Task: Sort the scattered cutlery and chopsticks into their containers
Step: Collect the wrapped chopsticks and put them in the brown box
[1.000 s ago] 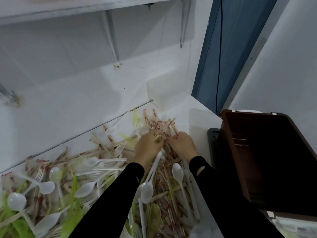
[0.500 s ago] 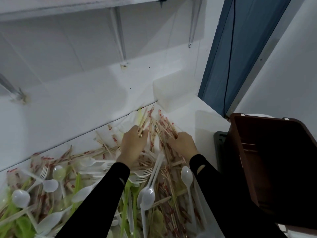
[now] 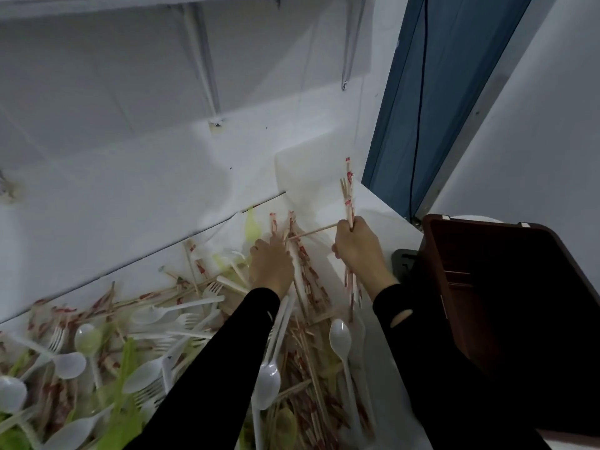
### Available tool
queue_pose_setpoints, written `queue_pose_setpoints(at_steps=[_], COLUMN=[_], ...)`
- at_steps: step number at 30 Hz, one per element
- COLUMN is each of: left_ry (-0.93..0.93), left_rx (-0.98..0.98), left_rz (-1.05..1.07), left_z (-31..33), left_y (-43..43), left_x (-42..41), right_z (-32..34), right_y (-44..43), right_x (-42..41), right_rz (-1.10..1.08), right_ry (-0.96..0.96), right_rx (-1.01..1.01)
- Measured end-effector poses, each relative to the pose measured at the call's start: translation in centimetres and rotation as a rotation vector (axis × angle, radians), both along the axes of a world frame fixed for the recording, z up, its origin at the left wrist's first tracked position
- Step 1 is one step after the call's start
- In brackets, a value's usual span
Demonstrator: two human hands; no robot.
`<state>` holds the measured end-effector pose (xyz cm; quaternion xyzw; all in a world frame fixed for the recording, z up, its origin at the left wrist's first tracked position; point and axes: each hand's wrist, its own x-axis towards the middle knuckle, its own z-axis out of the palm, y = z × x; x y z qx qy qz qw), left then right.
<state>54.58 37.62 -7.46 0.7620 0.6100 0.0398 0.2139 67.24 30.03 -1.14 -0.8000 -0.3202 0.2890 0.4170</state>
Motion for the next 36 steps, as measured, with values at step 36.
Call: queue_pose_setpoints(at_steps=[36], left_ry=[-0.545], left_rx=[-0.037], left_rz=[0.066], left_z=[2.5], left_y=[-1.3], left_x=[-6.4], right_z=[2.7], right_y=[2.8], right_x=[-3.0], right_rz=[-0.094], right_ry=[0.143], right_rx=[0.467])
